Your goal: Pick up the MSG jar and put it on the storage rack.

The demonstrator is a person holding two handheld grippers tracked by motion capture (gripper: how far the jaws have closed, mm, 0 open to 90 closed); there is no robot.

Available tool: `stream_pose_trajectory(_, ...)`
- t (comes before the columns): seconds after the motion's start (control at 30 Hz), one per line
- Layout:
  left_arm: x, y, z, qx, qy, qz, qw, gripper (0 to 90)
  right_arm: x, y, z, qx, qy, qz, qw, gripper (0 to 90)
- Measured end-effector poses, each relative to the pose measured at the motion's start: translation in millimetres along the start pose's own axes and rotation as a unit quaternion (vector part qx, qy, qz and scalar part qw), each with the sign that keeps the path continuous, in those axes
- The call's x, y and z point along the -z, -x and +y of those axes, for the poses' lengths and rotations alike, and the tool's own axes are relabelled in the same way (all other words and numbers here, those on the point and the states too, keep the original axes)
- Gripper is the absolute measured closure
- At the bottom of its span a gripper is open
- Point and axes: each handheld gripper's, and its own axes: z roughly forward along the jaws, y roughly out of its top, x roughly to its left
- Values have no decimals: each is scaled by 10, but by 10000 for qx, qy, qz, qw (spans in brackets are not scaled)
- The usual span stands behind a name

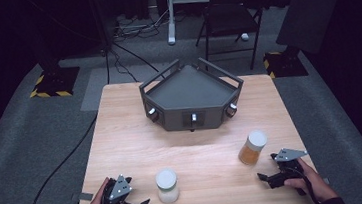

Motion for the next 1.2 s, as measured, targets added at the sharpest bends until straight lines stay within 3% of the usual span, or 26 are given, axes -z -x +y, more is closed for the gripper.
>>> stream_pose_trajectory(0.33,-7,68,31,62,272,-99,9996,16,0,0,0,1,0,0,10000,0)
stream_pose_trajectory(0.5,-32,113,71,-25,268,-136,9995,17,0,0,0,1,0,0,10000,0)
stream_pose_trajectory(0.67,-55,159,90,-32,414,-194,9989,16,0,-1,0,1,0,-1,10000,0)
stream_pose_trajectory(0.93,-120,232,152,-130,384,-264,9988,14,0,-1,0,1,0,-1,10000,0)
stream_pose_trajectory(1.2,-195,286,190,-99,406,-261,9988,14,0,-1,0,1,0,-1,10000,0)
